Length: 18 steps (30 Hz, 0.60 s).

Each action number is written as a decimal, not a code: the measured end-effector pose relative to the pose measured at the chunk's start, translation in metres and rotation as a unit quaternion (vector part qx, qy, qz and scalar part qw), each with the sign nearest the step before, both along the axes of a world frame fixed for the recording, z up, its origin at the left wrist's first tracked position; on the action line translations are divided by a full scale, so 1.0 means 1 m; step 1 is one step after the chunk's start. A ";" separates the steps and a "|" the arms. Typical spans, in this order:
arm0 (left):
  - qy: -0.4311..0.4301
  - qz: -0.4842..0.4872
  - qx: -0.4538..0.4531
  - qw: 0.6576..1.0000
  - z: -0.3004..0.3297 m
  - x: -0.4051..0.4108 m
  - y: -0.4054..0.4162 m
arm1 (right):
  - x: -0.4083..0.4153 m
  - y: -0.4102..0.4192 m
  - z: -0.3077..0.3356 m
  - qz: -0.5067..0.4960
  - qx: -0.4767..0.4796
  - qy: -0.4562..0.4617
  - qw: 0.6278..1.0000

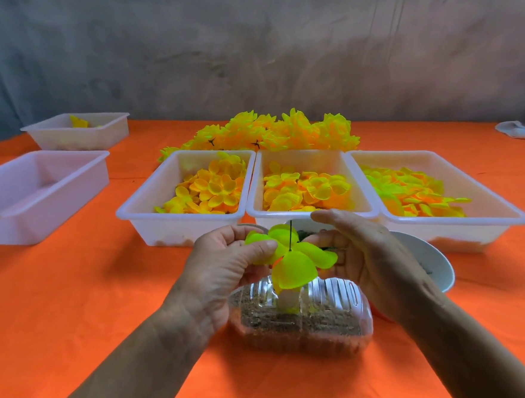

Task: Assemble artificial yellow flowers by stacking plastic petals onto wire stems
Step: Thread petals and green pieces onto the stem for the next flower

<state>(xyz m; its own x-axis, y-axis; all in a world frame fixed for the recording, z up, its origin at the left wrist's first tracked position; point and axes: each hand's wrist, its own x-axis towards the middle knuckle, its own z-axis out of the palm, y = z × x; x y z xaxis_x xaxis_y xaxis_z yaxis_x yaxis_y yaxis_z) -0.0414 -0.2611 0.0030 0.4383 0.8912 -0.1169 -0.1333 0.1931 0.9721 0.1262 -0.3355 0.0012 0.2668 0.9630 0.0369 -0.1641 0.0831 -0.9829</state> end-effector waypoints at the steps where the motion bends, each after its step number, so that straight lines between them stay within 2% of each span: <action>1: 0.003 -0.001 0.002 1.000 0.000 0.000 0.000 | -0.002 0.001 0.000 -0.001 -0.005 -0.021 1.000; 4: 0.012 -0.003 0.008 1.000 -0.002 -0.001 0.001 | -0.009 0.005 -0.002 -0.016 -0.010 -0.064 0.998; 10: 0.012 -0.004 0.041 0.999 0.001 0.000 -0.001 | -0.018 0.009 0.003 0.006 -0.010 -0.046 0.999; 18: 0.022 0.014 0.039 0.999 -0.003 0.003 0.004 | -0.016 0.009 0.005 0.000 -0.083 -0.047 0.995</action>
<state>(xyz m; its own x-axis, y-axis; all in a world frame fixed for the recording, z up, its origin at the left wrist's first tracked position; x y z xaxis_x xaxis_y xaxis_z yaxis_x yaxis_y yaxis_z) -0.0382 -0.2570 0.0003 0.4098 0.9099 -0.0651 -0.0949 0.1135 0.9890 0.1103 -0.3265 0.0061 0.2700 0.9578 -0.0983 -0.0715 -0.0819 -0.9941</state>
